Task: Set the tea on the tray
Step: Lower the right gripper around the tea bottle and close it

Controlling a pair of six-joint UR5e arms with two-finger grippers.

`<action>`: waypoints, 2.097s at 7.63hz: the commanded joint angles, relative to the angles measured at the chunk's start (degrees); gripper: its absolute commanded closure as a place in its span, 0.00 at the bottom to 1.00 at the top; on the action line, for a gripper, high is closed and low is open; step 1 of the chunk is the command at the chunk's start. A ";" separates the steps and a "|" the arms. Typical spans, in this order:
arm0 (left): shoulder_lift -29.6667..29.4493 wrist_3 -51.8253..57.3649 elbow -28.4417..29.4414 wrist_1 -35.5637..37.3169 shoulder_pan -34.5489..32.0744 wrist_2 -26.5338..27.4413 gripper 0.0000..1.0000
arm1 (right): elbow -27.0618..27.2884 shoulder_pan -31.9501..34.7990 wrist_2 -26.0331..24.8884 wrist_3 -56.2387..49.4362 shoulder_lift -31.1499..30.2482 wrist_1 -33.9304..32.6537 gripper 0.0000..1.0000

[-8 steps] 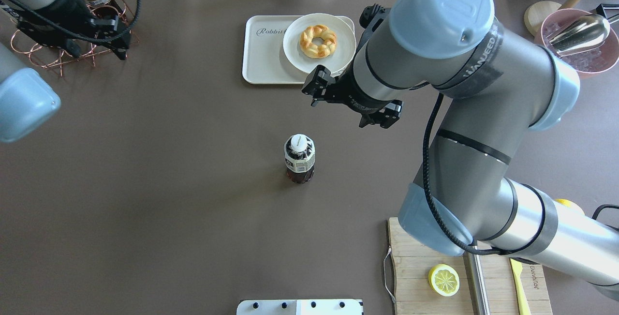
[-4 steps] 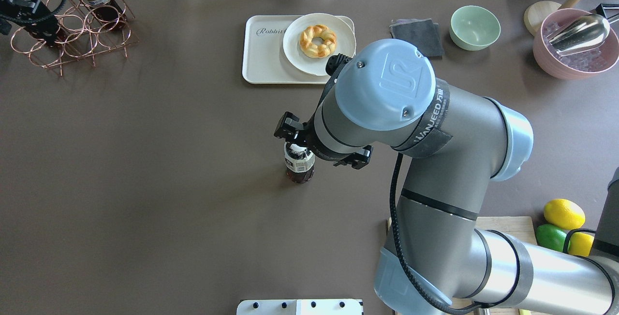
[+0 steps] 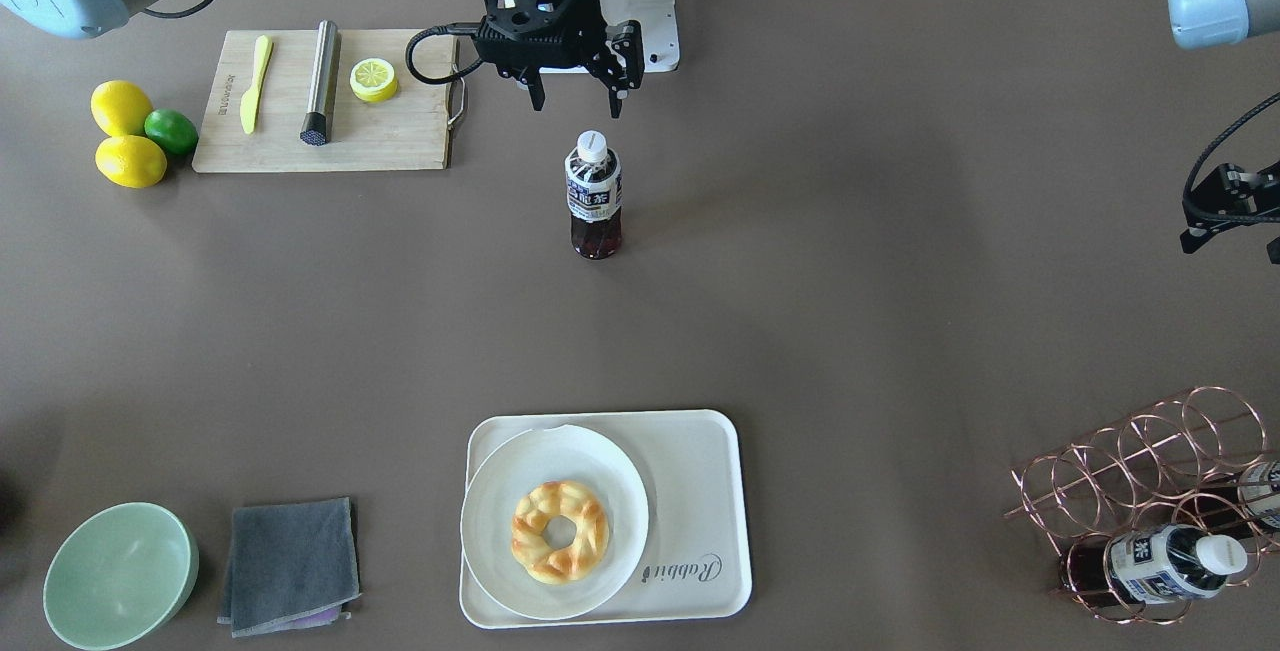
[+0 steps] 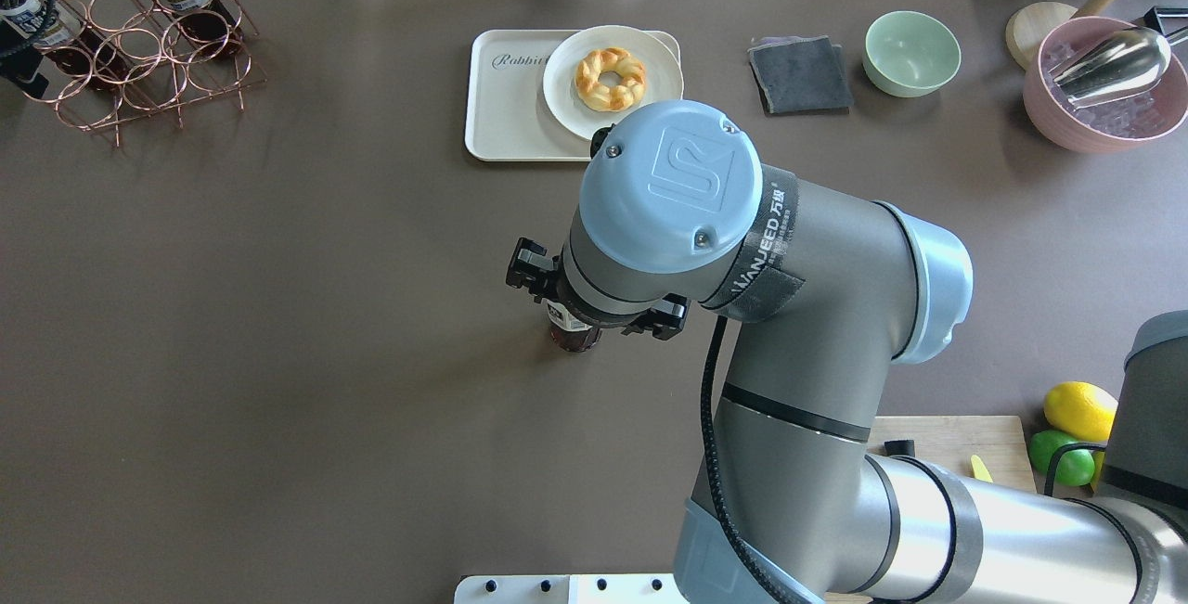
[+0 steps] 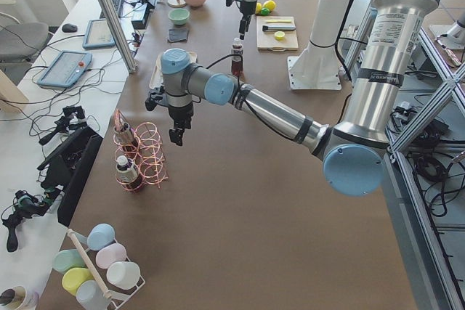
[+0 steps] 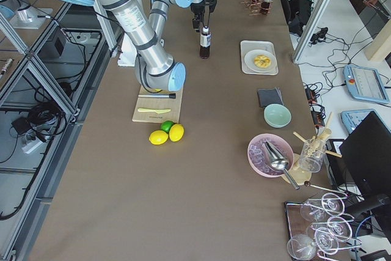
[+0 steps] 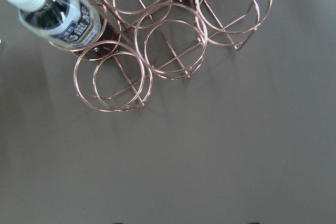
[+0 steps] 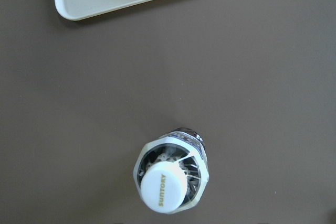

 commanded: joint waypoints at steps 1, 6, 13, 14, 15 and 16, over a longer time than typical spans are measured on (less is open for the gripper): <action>5.70 6.92 -0.32 -1.53 -3.92 -1.39 0.16 | -4.63 1.15 -0.17 -10.56 3.50 -0.01 0.15; 7.74 8.00 -1.12 -1.36 -5.34 -3.39 0.14 | -8.18 2.11 -0.35 -15.87 5.37 0.08 0.34; 7.04 7.38 -1.12 -1.27 -5.34 -3.85 0.14 | -7.82 0.45 -0.70 -15.34 4.23 -0.09 0.36; 7.04 7.38 -1.12 -1.27 -5.34 -3.85 0.14 | -7.56 0.62 -0.70 -15.34 4.23 -0.18 0.42; 7.13 7.38 -1.12 -1.27 -5.34 -3.85 0.13 | -7.65 1.41 -0.61 -15.43 4.23 -0.10 0.47; 7.39 7.38 -1.21 -1.27 -5.34 -3.85 0.13 | -7.56 2.11 -0.35 -15.52 4.32 -0.18 0.47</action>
